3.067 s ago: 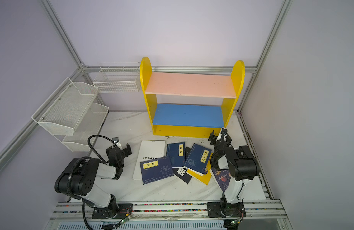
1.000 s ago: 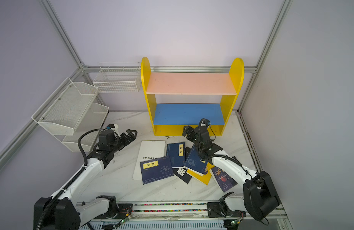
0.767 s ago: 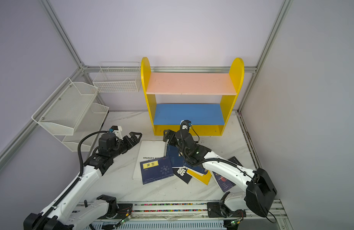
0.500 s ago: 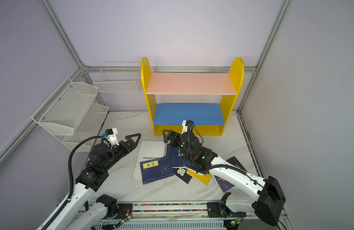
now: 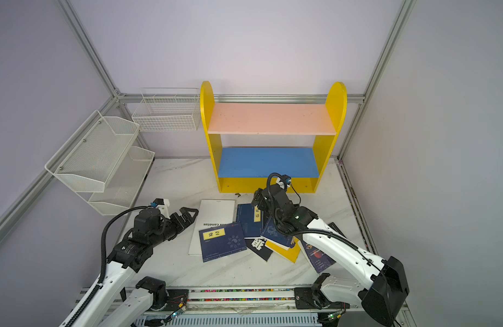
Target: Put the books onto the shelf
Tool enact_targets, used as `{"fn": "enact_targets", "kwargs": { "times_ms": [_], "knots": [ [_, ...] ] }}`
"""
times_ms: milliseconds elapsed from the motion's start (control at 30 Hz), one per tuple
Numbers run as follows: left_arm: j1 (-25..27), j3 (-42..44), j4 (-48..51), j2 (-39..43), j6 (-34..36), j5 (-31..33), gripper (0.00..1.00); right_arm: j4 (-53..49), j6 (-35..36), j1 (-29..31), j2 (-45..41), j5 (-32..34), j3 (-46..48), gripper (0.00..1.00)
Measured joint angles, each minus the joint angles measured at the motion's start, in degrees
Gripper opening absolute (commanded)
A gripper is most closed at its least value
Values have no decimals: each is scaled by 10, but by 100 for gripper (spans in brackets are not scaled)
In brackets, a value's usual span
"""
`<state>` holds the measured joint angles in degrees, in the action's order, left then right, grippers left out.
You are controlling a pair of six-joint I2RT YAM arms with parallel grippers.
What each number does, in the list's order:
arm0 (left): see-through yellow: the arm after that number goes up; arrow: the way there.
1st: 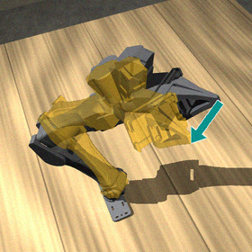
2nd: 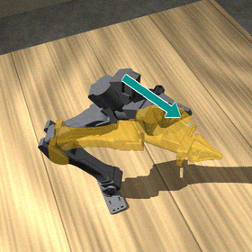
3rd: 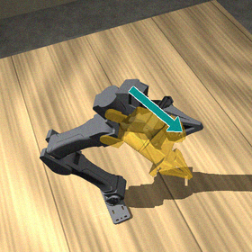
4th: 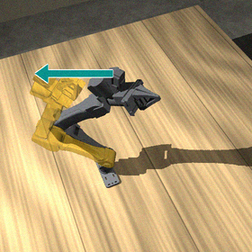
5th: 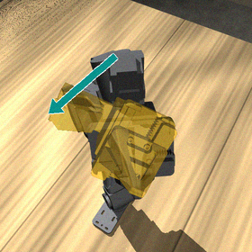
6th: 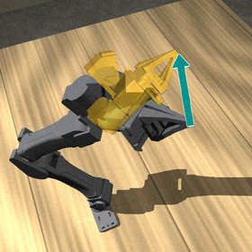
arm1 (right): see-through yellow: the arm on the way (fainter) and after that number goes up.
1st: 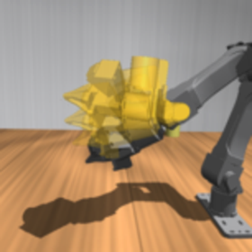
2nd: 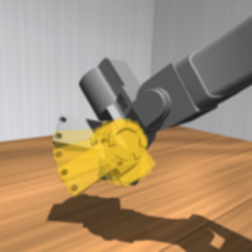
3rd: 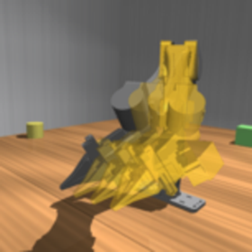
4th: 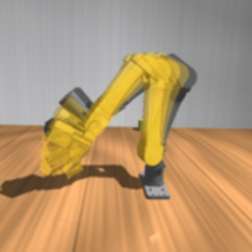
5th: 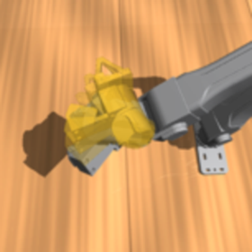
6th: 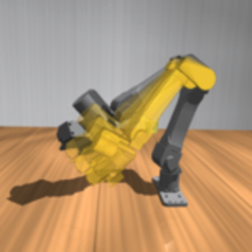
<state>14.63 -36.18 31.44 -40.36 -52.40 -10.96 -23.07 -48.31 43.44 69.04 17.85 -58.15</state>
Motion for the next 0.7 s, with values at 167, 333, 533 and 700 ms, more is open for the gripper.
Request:
{"fn": "enact_targets", "kwargs": {
  "times_ms": [167, 333, 533, 700],
  "knots": [
    [51, 0, 35, -1, -3, -12, 100, -78, -43, 0, -52, 6, 64, 97],
    [128, 0, 43, 2, -20, 10, 100, -111, -73, 0, -150, 21, 130, 97],
    [164, 0, 51, 1, -43, 53, 100, -79, -53, 0, -155, -19, 144, 92],
    [166, 1, 59, 1, -59, 82, 100, 36, -17, 3, -132, -138, 184, 84]
  ]
}}
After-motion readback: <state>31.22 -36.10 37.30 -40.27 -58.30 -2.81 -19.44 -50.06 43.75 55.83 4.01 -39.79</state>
